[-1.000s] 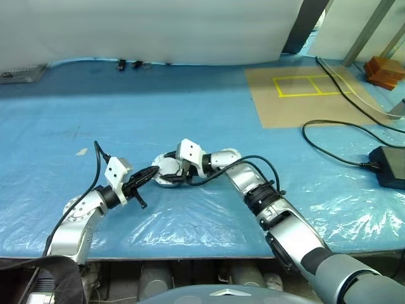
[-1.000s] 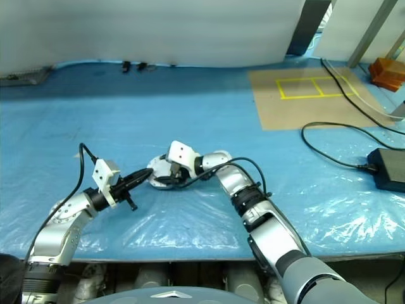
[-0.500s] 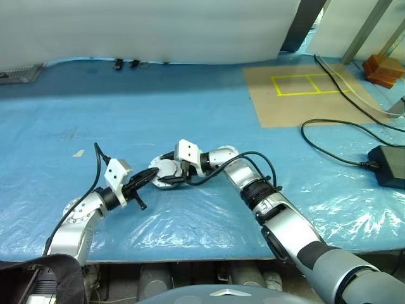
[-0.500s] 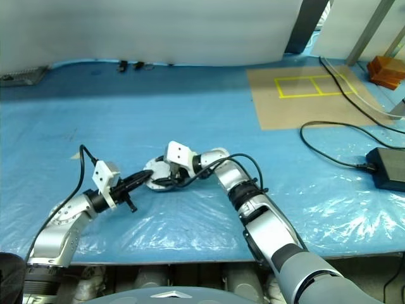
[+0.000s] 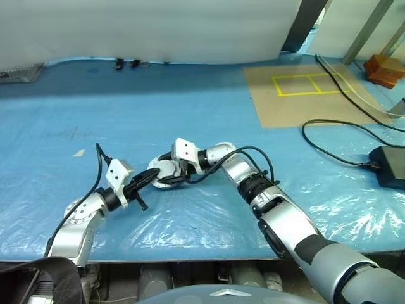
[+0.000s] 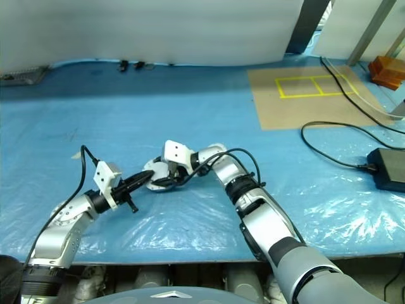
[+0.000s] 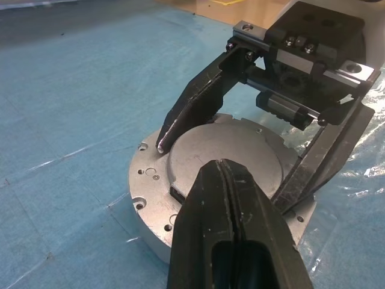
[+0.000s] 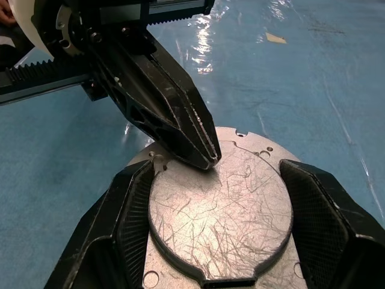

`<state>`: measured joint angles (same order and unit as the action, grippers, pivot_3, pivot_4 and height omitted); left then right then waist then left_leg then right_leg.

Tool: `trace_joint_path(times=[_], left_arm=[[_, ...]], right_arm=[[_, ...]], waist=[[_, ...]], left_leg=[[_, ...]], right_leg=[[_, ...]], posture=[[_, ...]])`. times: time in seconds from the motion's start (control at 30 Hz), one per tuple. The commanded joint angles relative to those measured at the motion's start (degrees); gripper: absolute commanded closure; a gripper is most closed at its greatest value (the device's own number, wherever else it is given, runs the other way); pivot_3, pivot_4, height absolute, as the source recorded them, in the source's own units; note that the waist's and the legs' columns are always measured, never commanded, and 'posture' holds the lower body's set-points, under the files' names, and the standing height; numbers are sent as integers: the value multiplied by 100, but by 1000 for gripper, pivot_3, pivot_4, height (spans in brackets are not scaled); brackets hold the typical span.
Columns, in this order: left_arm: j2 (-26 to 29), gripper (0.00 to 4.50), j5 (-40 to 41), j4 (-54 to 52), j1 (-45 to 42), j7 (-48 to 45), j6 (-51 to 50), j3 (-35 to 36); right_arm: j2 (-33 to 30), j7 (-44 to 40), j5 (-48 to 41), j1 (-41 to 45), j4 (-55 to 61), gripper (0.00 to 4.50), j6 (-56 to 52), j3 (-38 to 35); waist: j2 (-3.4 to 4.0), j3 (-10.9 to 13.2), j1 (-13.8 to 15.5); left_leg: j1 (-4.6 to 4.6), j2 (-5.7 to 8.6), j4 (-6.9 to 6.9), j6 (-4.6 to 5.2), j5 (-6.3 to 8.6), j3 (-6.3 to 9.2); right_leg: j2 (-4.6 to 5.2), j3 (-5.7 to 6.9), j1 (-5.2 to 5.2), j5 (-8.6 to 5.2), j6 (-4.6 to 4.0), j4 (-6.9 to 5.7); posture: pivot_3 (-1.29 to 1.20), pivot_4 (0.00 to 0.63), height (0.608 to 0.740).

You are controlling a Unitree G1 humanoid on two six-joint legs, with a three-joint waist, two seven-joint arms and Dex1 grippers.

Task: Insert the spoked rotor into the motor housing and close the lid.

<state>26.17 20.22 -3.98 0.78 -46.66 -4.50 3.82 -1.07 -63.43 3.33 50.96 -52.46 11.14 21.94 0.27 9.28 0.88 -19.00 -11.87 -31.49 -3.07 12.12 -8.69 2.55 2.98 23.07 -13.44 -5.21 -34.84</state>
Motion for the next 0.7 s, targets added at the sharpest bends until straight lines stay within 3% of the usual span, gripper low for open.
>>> trace_joint_path(times=[0.03, 0.7], left_arm=[[16, 4500, 22, -210, 18, 19, 15, 6], [36, 4500, 37, -236, 22, 29, 17, 41]], right_arm=[[-82, -57, 218, -45, -414, 1526, -212, 66], [-256, 138, 538, 65, -912, 1526, 374, 95]], waist=[[0, 0, 3], [2, 1, 38]], left_leg=[[-1, 0, 0, 0, 0, 0], [-6, 0, -4, 1, -1, 0]], right_leg=[[0, 0, 0, 0, 0, 1], [2, 2, 3, 0, 0, -2]], posture=[[0, 150, 740], [0, 150, 740]])
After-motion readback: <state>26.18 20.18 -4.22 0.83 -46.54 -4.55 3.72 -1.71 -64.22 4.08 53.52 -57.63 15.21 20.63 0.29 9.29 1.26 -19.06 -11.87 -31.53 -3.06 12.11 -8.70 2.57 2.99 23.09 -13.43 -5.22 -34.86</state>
